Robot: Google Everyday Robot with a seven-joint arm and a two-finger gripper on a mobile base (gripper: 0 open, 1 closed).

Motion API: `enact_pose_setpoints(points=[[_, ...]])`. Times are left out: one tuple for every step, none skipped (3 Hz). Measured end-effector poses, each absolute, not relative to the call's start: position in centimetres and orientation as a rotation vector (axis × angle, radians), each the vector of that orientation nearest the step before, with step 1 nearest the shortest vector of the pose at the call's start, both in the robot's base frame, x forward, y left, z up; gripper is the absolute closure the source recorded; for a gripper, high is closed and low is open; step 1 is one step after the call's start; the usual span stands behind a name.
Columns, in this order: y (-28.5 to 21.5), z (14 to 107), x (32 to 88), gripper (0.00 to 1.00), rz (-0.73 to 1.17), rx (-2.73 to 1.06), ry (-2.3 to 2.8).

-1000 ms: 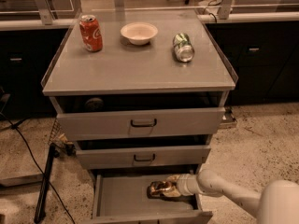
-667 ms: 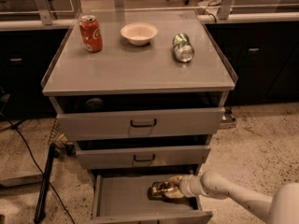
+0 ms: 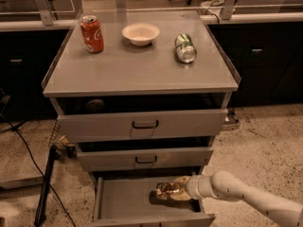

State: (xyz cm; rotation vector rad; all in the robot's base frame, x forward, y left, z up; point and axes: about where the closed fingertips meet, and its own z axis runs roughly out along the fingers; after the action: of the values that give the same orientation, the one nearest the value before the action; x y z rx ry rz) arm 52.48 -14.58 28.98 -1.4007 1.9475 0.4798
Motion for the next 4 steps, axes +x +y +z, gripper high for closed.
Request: enact_pose_setpoints(points=[[-15.7, 34.0, 51.0, 1.0, 0.459, -1.374, 1.959], [-16.8, 40.5, 50.0, 1.0, 0.426, -1.37, 1.942], [-16.7, 51.2, 50.3, 1.0, 0.37, -1.419, 1.845], [-16.7, 51.5, 50.5, 1.0, 0.377, -1.411, 1.845]])
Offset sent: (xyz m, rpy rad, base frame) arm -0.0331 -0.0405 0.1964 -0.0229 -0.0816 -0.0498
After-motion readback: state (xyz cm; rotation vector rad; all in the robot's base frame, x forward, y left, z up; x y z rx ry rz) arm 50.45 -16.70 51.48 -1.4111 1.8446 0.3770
